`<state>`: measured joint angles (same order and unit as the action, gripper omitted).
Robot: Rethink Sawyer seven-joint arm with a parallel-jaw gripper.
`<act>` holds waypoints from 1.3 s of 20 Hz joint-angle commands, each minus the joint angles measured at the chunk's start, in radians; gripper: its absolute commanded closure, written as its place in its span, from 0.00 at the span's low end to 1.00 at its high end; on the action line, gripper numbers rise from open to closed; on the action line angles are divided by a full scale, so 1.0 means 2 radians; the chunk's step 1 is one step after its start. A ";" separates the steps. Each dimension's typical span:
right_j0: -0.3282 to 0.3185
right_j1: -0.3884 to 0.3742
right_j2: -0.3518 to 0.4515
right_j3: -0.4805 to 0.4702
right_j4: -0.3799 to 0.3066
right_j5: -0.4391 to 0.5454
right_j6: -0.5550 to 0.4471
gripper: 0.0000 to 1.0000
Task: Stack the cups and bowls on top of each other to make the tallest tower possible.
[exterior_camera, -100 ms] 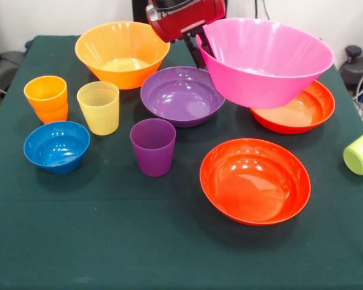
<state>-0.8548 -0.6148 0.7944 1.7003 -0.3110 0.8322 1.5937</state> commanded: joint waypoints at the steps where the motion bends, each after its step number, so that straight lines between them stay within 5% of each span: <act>1: 0.000 -0.010 -0.019 0.025 0.003 -0.027 0.028 1.00; 7: -0.006 0.008 -0.023 0.016 -0.006 -0.029 0.013 1.00; 26: -0.011 -0.047 -0.030 0.067 -0.014 -0.053 0.036 1.00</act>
<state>-0.8865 -0.6865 0.7905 1.7712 -0.3114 0.8064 1.5937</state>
